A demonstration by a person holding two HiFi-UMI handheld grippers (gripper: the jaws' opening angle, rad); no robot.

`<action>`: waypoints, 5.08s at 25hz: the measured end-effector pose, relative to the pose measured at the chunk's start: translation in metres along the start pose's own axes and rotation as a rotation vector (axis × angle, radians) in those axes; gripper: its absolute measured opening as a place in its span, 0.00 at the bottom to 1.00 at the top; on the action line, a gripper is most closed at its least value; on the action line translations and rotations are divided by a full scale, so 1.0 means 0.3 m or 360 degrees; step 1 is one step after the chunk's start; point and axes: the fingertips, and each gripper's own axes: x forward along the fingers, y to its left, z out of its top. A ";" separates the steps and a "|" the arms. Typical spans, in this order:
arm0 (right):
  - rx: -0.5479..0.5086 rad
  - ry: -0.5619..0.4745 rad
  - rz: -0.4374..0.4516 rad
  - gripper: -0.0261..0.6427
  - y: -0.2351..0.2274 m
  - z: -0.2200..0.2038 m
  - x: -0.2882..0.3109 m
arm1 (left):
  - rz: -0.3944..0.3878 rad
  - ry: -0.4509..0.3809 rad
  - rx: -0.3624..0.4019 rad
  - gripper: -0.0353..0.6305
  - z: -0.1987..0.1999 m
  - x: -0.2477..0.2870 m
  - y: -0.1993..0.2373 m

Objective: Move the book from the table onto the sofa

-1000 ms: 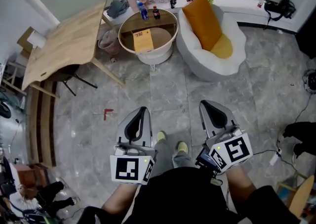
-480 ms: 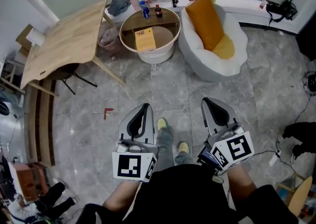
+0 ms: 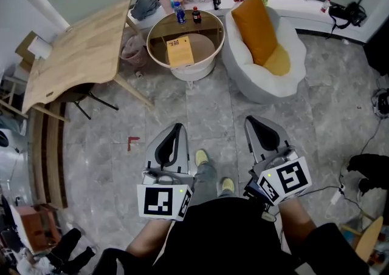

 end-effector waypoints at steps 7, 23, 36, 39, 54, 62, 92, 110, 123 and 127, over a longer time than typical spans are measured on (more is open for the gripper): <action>-0.0001 -0.0005 -0.0014 0.05 -0.011 0.040 0.144 | -0.0009 -0.0014 -0.0019 0.06 0.010 0.092 0.120; -0.0078 0.0034 -0.0023 0.05 0.024 0.115 0.477 | -0.0003 -0.0060 -0.0061 0.06 0.034 0.256 0.448; -0.0177 0.0034 -0.0017 0.05 0.063 0.173 0.664 | 0.0023 -0.0095 -0.0092 0.06 0.046 0.317 0.647; -0.0166 0.0017 -0.0031 0.05 0.048 0.196 0.676 | 0.0033 -0.0097 -0.0090 0.06 0.058 0.326 0.671; -0.0196 -0.0036 -0.0050 0.05 0.008 0.236 0.705 | 0.0015 -0.0144 -0.0044 0.06 0.105 0.365 0.687; -0.0212 -0.0062 -0.0023 0.05 -0.057 0.245 0.798 | 0.0025 -0.0129 -0.0003 0.06 0.109 0.456 0.713; -0.0061 0.0085 0.0077 0.05 -0.534 0.257 1.323 | 0.0071 0.0097 -0.0023 0.06 0.088 1.145 0.849; 0.0043 0.0066 0.0124 0.05 -0.736 0.284 1.515 | 0.0113 0.0166 0.0041 0.06 0.114 1.398 0.890; 0.0051 0.0123 0.0141 0.05 -0.846 0.277 1.638 | 0.0136 0.0192 0.0023 0.06 0.100 1.533 0.944; 0.0058 0.0131 0.0153 0.05 -0.850 0.272 1.655 | 0.0153 0.0208 0.0027 0.06 0.084 1.534 0.957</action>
